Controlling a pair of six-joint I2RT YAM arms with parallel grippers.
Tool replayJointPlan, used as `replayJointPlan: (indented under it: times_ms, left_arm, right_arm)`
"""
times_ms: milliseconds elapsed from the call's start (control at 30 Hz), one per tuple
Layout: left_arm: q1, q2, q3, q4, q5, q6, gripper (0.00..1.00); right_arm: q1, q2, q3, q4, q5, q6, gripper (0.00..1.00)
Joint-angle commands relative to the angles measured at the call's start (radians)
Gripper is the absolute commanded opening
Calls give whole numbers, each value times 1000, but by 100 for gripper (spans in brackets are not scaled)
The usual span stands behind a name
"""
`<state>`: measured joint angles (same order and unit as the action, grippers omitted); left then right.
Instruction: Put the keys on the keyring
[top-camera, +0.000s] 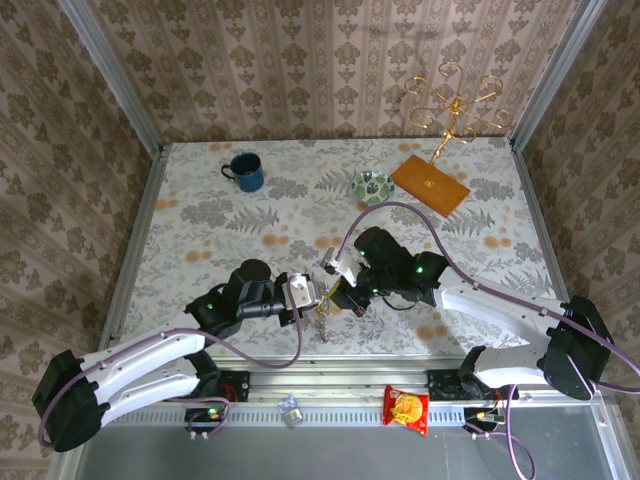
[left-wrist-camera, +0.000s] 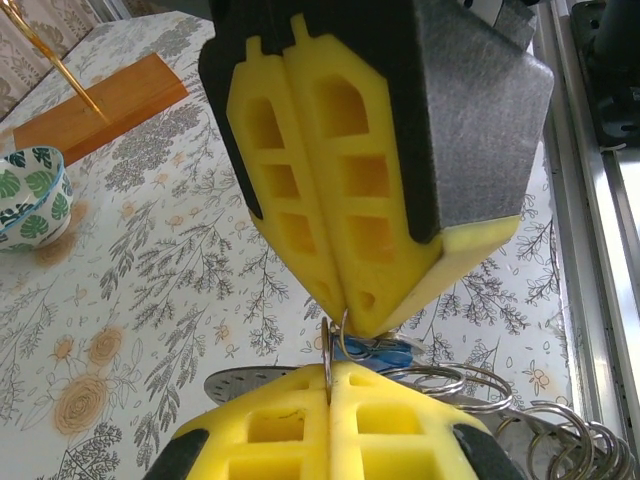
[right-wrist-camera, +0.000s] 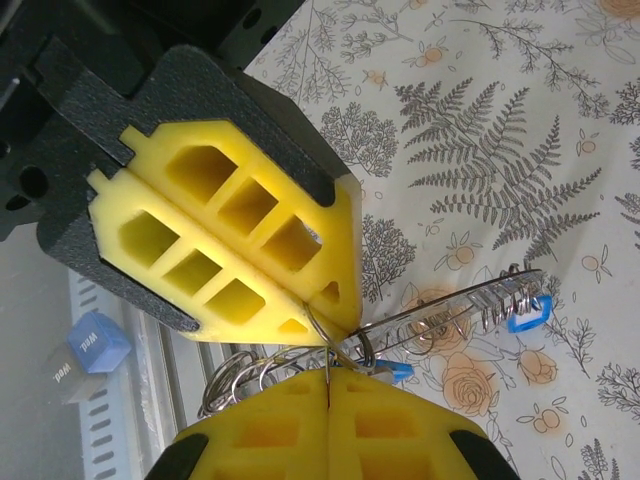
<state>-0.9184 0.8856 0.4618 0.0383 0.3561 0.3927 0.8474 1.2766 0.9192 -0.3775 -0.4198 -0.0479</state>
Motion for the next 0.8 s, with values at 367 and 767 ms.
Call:
replayJointPlan:
  times_ms: [367, 767]
  left_arm:
    - [-17, -23, 24, 21, -21, 24, 0]
    - [-28, -46, -4, 66, -52, 47, 0]
  right_arm:
    - [2, -2, 4, 63, 76, 49, 0]
    - [-23, 28, 18, 34, 104, 112, 0]
